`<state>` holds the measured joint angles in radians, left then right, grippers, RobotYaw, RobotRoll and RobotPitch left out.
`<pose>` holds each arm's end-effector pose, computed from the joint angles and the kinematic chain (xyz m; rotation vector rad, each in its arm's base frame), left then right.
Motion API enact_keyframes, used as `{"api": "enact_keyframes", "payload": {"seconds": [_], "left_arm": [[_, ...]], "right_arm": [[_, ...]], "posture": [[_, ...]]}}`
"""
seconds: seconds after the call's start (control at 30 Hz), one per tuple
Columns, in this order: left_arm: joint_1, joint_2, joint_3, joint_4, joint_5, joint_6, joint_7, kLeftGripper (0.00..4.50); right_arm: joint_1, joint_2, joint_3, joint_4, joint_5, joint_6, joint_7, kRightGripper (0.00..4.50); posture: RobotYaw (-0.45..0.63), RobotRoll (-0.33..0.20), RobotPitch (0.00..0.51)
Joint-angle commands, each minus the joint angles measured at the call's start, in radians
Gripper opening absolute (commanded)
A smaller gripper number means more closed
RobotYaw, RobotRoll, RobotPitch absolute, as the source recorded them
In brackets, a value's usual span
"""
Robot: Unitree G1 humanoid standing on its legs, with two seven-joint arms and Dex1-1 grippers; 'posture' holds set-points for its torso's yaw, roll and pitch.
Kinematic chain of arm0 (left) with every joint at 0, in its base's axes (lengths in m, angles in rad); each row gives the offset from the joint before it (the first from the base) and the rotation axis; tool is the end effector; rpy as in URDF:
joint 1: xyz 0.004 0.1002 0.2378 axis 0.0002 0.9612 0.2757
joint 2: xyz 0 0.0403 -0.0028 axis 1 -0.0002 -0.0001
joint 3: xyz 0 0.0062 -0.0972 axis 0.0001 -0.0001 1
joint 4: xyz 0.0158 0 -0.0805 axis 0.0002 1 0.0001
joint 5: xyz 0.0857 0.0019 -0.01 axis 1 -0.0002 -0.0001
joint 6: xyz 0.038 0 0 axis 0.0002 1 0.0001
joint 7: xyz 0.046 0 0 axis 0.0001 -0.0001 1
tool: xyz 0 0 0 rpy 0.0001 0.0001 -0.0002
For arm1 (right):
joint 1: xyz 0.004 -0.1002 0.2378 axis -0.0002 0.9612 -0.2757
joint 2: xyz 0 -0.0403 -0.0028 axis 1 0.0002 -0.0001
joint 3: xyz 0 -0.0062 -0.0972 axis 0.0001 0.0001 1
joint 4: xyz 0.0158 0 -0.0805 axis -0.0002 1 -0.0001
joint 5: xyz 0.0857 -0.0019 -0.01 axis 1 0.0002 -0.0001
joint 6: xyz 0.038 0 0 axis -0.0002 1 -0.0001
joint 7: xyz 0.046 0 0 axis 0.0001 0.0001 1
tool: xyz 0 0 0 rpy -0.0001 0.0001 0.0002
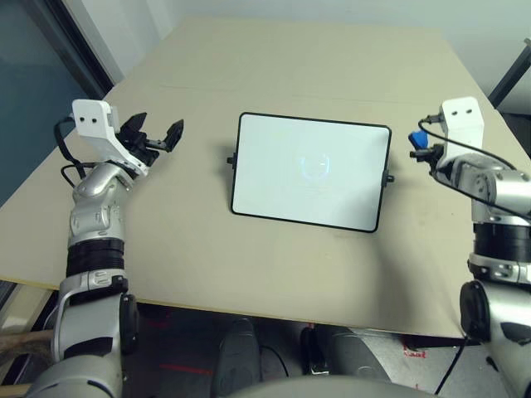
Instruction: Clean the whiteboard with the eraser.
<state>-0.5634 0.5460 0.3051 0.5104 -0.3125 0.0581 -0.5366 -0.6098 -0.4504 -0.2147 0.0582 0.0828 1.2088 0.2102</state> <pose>0.2705 0.2949 0.1472 0.0670 -0.1333 -0.1834 0.2654 -0.2421 0.1606 -0.0804 0.6022 -0.0846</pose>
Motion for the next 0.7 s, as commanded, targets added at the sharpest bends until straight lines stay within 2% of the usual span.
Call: {"api": "enact_keyframes", "payload": {"seconds": [0.03,0.27,0.37,0.53,0.7], "left_arm": [[0.025,-0.031,-0.032,-0.001,0.012,0.02,-0.006,4.5],[0.025,-0.098,-0.059,-0.023,0.009,0.041,0.022,4.5],[0.017,-0.108,-0.052,-0.012,0.017,0.01,0.047,4.5],[-0.028,-0.097,0.013,0.078,0.036,-0.125,0.172,4.5],[-0.056,-0.059,0.042,0.178,0.066,-0.27,0.221,4.5]], "right_arm": [[0.044,-0.006,0.025,-0.056,0.015,0.095,0.006,0.08],[0.057,0.007,0.016,-0.066,0.024,0.119,-0.001,0.08],[0.041,0.006,-0.008,-0.065,0.023,0.043,-0.01,1.09],[0.041,-0.019,-0.091,-0.004,0.021,-0.303,-0.026,2.83],[0.043,-0.042,-0.188,0.18,0.047,-0.635,-0.032,4.45]], "posture": [[-0.09,0.0,0.093],[-0.1,0.0,0.105],[-0.11,0.0,0.105],[-0.12,0.0,0.094],[-0.12,0.0,0.072]]}}
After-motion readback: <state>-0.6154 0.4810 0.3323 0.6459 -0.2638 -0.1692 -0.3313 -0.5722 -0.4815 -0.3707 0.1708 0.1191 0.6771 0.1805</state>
